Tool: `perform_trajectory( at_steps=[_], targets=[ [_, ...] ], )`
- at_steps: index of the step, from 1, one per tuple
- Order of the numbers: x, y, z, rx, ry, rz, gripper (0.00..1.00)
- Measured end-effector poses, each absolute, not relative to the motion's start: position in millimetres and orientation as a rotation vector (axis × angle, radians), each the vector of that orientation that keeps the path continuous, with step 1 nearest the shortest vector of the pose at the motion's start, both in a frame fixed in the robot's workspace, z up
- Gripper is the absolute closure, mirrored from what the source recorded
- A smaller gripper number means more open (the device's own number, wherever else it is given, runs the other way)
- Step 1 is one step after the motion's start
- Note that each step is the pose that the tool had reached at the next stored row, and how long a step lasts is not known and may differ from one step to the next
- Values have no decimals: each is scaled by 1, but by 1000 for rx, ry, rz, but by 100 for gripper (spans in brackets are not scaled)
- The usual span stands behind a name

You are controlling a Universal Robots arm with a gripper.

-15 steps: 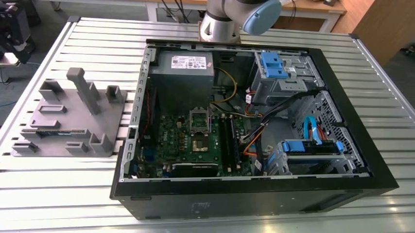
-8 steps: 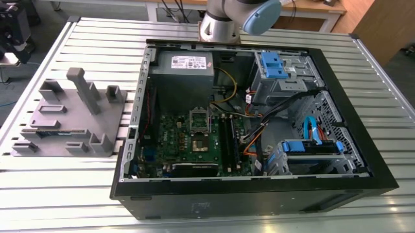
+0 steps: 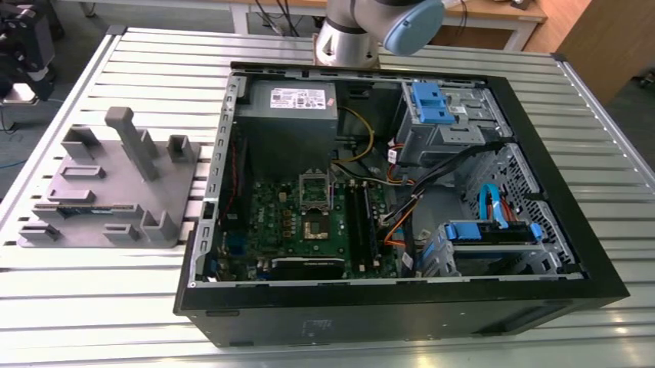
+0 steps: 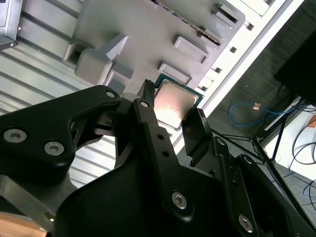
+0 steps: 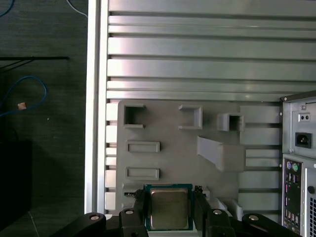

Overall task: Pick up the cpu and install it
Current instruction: 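Pick up the cpu and move it towards the insertion slot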

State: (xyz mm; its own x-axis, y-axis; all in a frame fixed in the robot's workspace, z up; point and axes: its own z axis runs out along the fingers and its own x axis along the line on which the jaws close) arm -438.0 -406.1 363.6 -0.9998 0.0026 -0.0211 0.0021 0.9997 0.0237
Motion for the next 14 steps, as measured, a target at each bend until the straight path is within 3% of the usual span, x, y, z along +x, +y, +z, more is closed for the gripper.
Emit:
perform_trajectory(
  at_steps=[14],
  targets=[
    [-416,-406,364,4,3120,37,53]
  ],
)
